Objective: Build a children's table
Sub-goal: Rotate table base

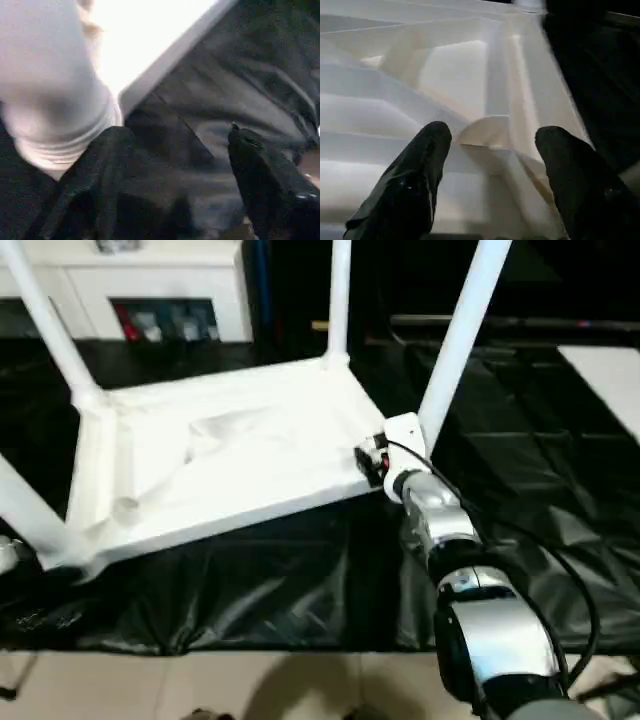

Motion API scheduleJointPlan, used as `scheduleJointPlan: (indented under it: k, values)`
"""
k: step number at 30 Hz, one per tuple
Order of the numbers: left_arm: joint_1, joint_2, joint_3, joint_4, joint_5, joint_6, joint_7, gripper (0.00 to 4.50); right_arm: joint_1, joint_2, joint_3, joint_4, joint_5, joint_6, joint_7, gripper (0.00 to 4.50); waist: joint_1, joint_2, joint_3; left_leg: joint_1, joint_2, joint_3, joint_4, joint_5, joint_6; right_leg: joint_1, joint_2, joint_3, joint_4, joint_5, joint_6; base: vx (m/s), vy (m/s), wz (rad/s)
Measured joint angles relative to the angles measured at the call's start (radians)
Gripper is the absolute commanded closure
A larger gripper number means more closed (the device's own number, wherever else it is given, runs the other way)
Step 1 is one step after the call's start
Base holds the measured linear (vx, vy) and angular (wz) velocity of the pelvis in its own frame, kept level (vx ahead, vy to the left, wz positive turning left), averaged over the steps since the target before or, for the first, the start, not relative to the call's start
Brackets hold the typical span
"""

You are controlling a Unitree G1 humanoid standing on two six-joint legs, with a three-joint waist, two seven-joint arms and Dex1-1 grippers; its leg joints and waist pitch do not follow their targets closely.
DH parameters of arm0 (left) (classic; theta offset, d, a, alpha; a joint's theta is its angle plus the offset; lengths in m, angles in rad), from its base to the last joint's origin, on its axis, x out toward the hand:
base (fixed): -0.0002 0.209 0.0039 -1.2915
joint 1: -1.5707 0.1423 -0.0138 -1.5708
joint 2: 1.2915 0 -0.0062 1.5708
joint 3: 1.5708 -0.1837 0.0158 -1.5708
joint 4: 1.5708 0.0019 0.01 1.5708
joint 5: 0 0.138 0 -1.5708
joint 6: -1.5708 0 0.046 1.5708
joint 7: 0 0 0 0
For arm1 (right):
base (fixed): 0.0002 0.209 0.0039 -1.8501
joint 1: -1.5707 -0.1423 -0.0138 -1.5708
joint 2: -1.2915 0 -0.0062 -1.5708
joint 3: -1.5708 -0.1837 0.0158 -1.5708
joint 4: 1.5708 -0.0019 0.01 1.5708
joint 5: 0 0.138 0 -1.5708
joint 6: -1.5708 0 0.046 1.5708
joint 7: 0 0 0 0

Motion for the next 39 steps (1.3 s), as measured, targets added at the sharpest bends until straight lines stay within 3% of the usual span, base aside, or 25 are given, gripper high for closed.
scheduleJointPlan:
  k: [3, 6, 12, 18, 21, 25, 29, 35, 39]
  values:
    - [-0.048, -0.001, 0.081, 0.011, -0.067, -0.001, 0.034, 0.51, 0.075, -0.009, 0.017, -0.072, 0.003, 0.005, 0.061, 1.18, 0.019, -0.005, -0.003, 0.002, 0.003, 0.000, 0.000, 0.001, -0.002, 0.002, 0.007, 0.001, 0.000, 0.000, 0.000, 0.000, 0.000, 0.00]
    - [-0.098, -0.011, 0.114, 0.000, -0.116, -0.002, 0.073, 0.32, 0.157, -0.039, 0.015, -0.181, 0.036, 0.045, 0.116, 0.97, 0.032, -0.003, -0.002, 0.003, 0.003, 0.000, 0.001, 0.001, -0.002, 0.002, 0.008, 0.004, 0.000, 0.000, 0.000, 0.000, 0.000, 0.00]
    - [-0.177, -0.045, 0.108, -0.002, -0.152, 0.009, 0.120, 0.00, 0.316, -0.123, 0.030, -0.427, 0.056, 0.153, 0.227, 0.51, 0.036, -0.004, -0.003, 0.004, 0.004, -0.002, 0.001, 0.003, -0.006, 0.003, 0.012, 0.006, 0.001, 0.000, 0.001, 0.000, 0.000, 0.00]
    - [-0.252, -0.047, 0.081, 0.045, -0.152, 0.008, 0.128, 0.00, 0.402, -0.154, 0.070, -0.538, 0.056, 0.225, 0.318, 0.03, 0.031, -0.002, -0.002, 0.004, 0.004, -0.002, 0.001, 0.004, -0.006, 0.002, 0.013, 0.006, 0.001, -0.002, 0.005, 0.000, 0.000, 0.00]
    - [-0.283, -0.057, 0.035, 0.045, -0.152, 0.013, 0.115, 0.00, 0.391, -0.137, 0.078, -0.519, 0.046, 0.231, 0.297, 0.03, 0.030, -0.003, -0.003, 0.004, 0.004, -0.002, 0.002, 0.004, -0.006, 0.003, 0.013, 0.007, 0.001, -0.001, 0.005, 0.000, 0.000, 0.00]
    - [-0.315, -0.098, -0.047, 0.013, -0.179, 0.088, 0.085, 0.00, 0.290, -0.087, 0.097, -0.373, -0.023, 0.220, 0.180, 0.03, 0.029, -0.005, -0.004, 0.004, 0.004, -0.002, 0.003, 0.004, -0.007, 0.002, 0.013, 0.008, 0.001, 0.000, 0.003, 0.000, 0.000, 0.00]
    - [-0.325, -0.115, -0.121, -0.041, -0.217, 0.151, 0.053, 0.00, 0.246, -0.059, 0.106, -0.323, -0.046, 0.224, 0.123, 0.03, 0.032, -0.007, -0.004, 0.004, 0.004, -0.001, 0.003, 0.004, -0.007, 0.003, 0.013, 0.009, 0.002, 0.000, 0.003, 0.000, 0.000, 0.00]
    - [-0.323, -0.119, -0.188, -0.135, -0.296, 0.255, 0.012, 0.00, 0.177, -0.033, 0.132, -0.242, -0.076, 0.214, 0.097, 0.03, 0.025, -0.026, -0.004, 0.004, 0.005, -0.001, 0.003, 0.005, -0.008, 0.000, 0.013, 0.009, 0.007, 0.001, 0.001, 0.000, 0.000, 0.00]
    - [-0.320, -0.115, -0.243, -0.246, -0.358, 0.360, 0.007, 0.00, 0.124, 0.019, 0.143, -0.160, -0.095, 0.177, 0.082, 0.03, 0.008, -0.046, -0.003, 0.004, 0.005, -0.002, 0.003, 0.007, -0.012, -0.003, 0.014, 0.010, 0.013, -0.001, 0.004, 0.000, 0.000, 0.00]
